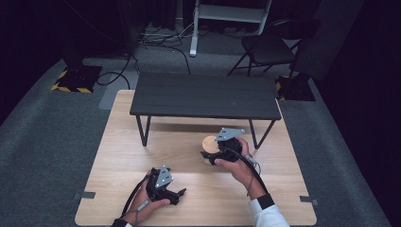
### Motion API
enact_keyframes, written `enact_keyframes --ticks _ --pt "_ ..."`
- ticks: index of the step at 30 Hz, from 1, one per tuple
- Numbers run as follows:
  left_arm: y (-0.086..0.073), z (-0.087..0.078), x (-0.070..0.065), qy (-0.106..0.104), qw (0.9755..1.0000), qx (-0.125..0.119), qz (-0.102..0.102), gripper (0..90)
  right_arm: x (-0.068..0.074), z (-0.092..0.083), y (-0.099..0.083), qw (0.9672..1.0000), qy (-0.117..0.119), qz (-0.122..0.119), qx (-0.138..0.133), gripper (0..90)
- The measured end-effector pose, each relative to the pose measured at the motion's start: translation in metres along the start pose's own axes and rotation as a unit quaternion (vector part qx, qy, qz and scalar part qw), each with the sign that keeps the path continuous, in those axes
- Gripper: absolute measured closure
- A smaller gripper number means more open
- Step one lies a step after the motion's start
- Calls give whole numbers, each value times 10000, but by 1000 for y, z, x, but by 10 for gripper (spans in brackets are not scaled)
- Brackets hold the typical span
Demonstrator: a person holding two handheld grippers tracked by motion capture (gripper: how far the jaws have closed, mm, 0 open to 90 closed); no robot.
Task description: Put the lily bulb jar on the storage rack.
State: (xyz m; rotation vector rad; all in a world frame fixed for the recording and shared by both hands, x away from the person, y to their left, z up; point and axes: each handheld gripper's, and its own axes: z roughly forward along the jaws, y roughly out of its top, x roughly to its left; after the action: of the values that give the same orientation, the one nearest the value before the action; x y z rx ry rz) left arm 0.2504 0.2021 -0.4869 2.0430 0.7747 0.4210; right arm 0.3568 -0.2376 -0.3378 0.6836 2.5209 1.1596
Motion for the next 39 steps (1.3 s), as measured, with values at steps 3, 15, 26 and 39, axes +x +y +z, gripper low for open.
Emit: enact_keyframes --ticks 3,15,26,39 --pt "0 0 0 0 10000 -1 0 7 2 -12 11 10000 -22 -46 -41 241" --pt "0 0 0 4 10000 -3 -1 7 0 -36 53 9997 -13 -164 -199 241" --pt "0 0 0 -3 10000 0 2 7 -13 -56 95 9994 -5 -206 -284 241" --pt "0 0 1 -13 10000 -5 -3 8 -28 -65 125 9991 -115 -117 -393 241"
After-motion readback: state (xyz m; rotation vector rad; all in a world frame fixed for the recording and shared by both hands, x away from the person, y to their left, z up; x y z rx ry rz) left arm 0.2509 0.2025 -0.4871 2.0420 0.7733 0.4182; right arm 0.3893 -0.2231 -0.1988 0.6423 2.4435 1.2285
